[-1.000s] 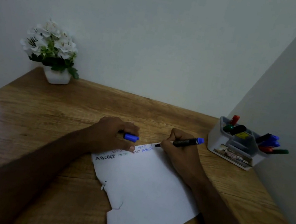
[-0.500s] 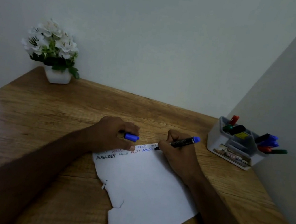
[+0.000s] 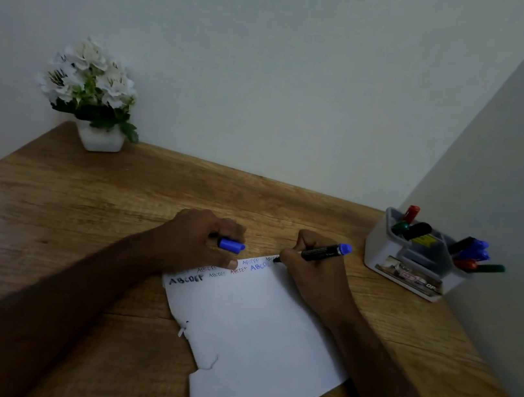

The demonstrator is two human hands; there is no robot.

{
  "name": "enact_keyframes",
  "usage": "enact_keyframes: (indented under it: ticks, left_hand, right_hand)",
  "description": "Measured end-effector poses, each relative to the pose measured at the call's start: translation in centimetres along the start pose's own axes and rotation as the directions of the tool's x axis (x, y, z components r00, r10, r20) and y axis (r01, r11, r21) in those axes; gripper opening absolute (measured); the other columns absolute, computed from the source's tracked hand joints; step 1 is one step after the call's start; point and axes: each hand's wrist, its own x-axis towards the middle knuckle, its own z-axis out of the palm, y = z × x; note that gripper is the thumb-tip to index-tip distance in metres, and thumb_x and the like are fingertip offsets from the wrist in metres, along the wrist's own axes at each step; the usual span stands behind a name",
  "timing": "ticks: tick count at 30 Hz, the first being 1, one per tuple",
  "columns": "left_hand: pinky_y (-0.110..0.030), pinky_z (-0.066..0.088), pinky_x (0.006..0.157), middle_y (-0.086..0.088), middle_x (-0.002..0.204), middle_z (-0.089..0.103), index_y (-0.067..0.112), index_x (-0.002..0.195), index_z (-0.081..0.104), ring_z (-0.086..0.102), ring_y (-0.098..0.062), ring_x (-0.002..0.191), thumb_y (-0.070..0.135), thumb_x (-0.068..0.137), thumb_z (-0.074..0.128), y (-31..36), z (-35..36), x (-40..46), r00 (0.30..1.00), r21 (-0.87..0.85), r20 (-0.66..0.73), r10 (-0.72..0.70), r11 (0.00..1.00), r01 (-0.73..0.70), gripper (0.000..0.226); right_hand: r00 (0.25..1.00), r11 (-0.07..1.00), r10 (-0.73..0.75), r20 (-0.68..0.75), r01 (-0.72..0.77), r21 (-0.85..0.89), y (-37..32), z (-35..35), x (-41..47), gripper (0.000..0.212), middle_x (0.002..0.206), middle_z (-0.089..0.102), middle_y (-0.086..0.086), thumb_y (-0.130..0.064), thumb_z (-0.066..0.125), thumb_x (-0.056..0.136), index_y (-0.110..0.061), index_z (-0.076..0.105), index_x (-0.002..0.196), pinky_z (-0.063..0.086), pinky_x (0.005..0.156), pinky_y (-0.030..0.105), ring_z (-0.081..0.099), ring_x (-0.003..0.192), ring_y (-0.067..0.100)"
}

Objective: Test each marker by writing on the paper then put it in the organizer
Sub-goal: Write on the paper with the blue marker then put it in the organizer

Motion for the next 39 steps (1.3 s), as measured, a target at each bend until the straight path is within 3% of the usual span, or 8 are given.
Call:
enact_keyframes:
  ticks: [7, 12, 17, 21, 27, 31, 36, 39]
  left_hand:
    - [-0.035, 0.033, 0.113, 0.013, 0.142, 0.051, 0.035, 0.128, 0.059, 0.046, -0.005, 0.131, 0.075, 0.057, 0.053, -0.27, 0.04, 0.07, 1.0, 0.003, 0.006, -0.008, 1.0, 0.008, 0.082]
    - [-0.038, 0.034, 0.113, 0.012, 0.142, 0.051, 0.035, 0.127, 0.059, 0.046, -0.006, 0.131, 0.074, 0.057, 0.055, -0.42, 0.1, 0.04, 1.0, -0.004, 0.007, -0.007, 1.0, 0.007, 0.08]
    - [-0.034, 0.033, 0.113, 0.012, 0.139, 0.054, 0.034, 0.127, 0.06, 0.045, -0.004, 0.132, 0.074, 0.057, 0.055, -0.38, 0.08, 0.11, 1.0, -0.01, 0.002, 0.005, 1.0, -0.005, 0.081]
    - [-0.037, 0.032, 0.113, 0.014, 0.14, 0.052, 0.037, 0.126, 0.059, 0.045, -0.005, 0.131, 0.076, 0.057, 0.055, -0.68, 0.2, 0.11, 1.0, -0.002, -0.006, -0.004, 1.0, 0.004, 0.079]
    - [-0.032, 0.03, 0.112, 0.014, 0.141, 0.051, 0.036, 0.126, 0.059, 0.046, -0.004, 0.13, 0.073, 0.059, 0.056, -0.39, 0.13, 0.08, 1.0, 0.009, 0.001, 0.001, 1.0, -0.001, 0.077]
    - [-0.035, 0.03, 0.114, 0.011, 0.143, 0.05, 0.032, 0.128, 0.06, 0.045, -0.006, 0.132, 0.057, 0.069, 0.068, -0.08, 0.01, 0.05, 1.0, 0.001, -0.003, 0.012, 1.0, -0.012, 0.065]
    - [-0.039, 0.033, 0.113, 0.013, 0.141, 0.051, 0.035, 0.127, 0.06, 0.046, -0.006, 0.13, 0.071, 0.06, 0.059, -0.25, 0.08, 0.02, 1.0, 0.02, -0.005, -0.01, 1.0, 0.01, 0.076]
    - [-0.041, 0.033, 0.114, 0.011, 0.142, 0.051, 0.033, 0.127, 0.06, 0.046, -0.008, 0.131, 0.065, 0.064, 0.061, -0.12, 0.12, 0.03, 1.0, 0.006, 0.003, -0.02, 1.0, 0.02, 0.071]
  right_hand:
    - [1.0, 1.0, -0.002, 0.027, 0.002, 0.001, 0.0, 0.16, 0.0, 0.034, 0.053, 0.035, -0.001, 0.001, 0.065, 0.072, -0.01, 0.037, 0.056, 0.026, 0.048, 0.02, 0.03, 0.052, 0.009]
    - [0.999, 1.0, 0.007, -0.037, -0.006, 0.012, -0.01, 0.03, 0.05, 0.031, 0.054, 0.035, 0.006, -0.007, 0.062, 0.07, 0.002, 0.035, 0.06, 0.026, 0.048, 0.021, 0.031, 0.053, 0.012]
    - [1.0, 1.0, 0.019, -0.003, -0.019, 0.009, -0.18, 0.11, 0.01, 0.03, 0.056, 0.037, 0.008, -0.01, 0.061, 0.07, 0.004, 0.035, 0.062, 0.027, 0.048, 0.02, 0.033, 0.054, 0.013]
    - [1.0, 0.999, 0.018, 0.012, -0.017, -0.03, -0.16, 0.31, 0.04, 0.033, 0.053, 0.036, 0.002, 0.002, 0.065, 0.075, 0.001, 0.035, 0.059, 0.027, 0.047, 0.019, 0.031, 0.051, 0.009]
    - [1.0, 1.0, 0.015, 0.019, -0.015, 0.015, -0.41, 0.23, 0.0, 0.033, 0.055, 0.029, 0.003, -0.008, 0.06, 0.068, -0.011, 0.03, 0.055, 0.023, 0.049, 0.025, 0.026, 0.054, 0.012]
    - [1.0, 1.0, 0.009, 0.0, -0.009, 0.003, -0.14, 0.18, 0.07, 0.033, 0.057, 0.033, 0.01, -0.002, 0.062, 0.074, 0.003, 0.032, 0.061, 0.025, 0.049, 0.023, 0.03, 0.055, 0.015]
    - [1.0, 0.999, -0.005, 0.027, 0.006, -0.038, -0.03, 0.29, 0.03, 0.034, 0.056, 0.036, 0.007, -0.012, 0.062, 0.071, 0.004, 0.034, 0.062, 0.027, 0.05, 0.026, 0.032, 0.055, 0.014]
    - [1.0, 0.999, 0.002, -0.005, -0.003, -0.036, 0.03, 0.29, 0.15, 0.035, 0.057, 0.034, 0.01, -0.014, 0.062, 0.07, 0.004, 0.033, 0.063, 0.026, 0.051, 0.031, 0.031, 0.055, 0.017]
